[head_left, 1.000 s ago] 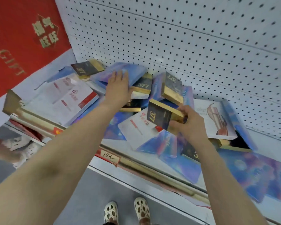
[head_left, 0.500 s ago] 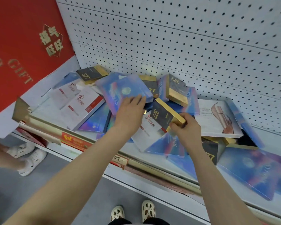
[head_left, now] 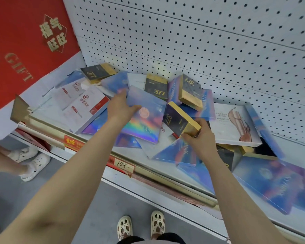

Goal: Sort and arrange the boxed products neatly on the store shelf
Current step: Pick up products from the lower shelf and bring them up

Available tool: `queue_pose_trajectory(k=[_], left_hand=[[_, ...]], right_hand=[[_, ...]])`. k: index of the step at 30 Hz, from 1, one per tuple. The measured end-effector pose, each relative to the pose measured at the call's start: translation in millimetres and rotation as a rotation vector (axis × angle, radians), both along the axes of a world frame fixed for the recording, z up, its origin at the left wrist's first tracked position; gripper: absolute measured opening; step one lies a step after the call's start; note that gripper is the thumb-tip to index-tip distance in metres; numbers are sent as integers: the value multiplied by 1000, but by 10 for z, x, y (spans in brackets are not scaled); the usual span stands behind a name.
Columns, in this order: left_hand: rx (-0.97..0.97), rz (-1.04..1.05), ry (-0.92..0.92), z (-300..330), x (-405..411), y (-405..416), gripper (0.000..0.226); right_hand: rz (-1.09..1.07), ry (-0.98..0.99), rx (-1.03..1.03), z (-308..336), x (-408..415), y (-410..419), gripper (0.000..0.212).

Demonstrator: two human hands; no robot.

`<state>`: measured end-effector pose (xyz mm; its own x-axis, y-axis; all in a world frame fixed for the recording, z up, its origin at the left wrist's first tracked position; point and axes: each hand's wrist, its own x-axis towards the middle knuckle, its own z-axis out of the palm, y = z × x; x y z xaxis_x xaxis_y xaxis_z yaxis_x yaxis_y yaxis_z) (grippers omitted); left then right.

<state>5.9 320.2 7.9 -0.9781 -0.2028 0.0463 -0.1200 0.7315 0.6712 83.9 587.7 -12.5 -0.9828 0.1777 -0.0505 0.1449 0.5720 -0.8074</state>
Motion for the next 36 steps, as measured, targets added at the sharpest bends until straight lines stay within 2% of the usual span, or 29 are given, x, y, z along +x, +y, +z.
queue_pose_trajectory(k=[1,3,5,8,12,15,17,18,19,21,23,24,26,29,32,36], left_hand=[[97,5,-4,17,26,-16,62],[268,2,12,93,89,-37,51],[241,-87,77,227,143,-20,50],[22,-321,189,458,199,150,47],[-298,-561,308,512,260,512,45],[-506,-481,352,430,282,559,44],[-685,-343,346,342,328,447,56],[-706,-273,342,288,350,361,62],[-634,-201,344,228,380,270,65],[-220,-69,293,128,424,97,66],[251,29,119,27,430,-22,60],[363,42,30,-43,430,-48,52],[326,17,-82,-209,435,-33,34],[261,26,-118,-378,458,54,32],[371,6,-50,-330,519,111,26],[591,-171,133,-87,601,188,24]], right_hand=[[-6,9,1,1,8,25,39],[-43,70,-52,25,19,81,27],[-93,158,-117,78,6,142,16],[-142,229,-138,201,-27,239,13],[-142,285,14,318,-16,362,7],[-51,262,145,336,11,408,10],[17,217,215,324,43,400,12],[29,195,227,311,48,393,14],[22,178,223,298,59,383,18],[-17,153,184,282,77,359,28],[-57,119,156,263,85,330,31],[-68,103,151,248,91,315,30],[-83,82,143,213,105,292,29],[-120,52,128,186,116,319,33],[-167,51,61,186,130,385,40],[-253,108,-129,192,163,415,36]])
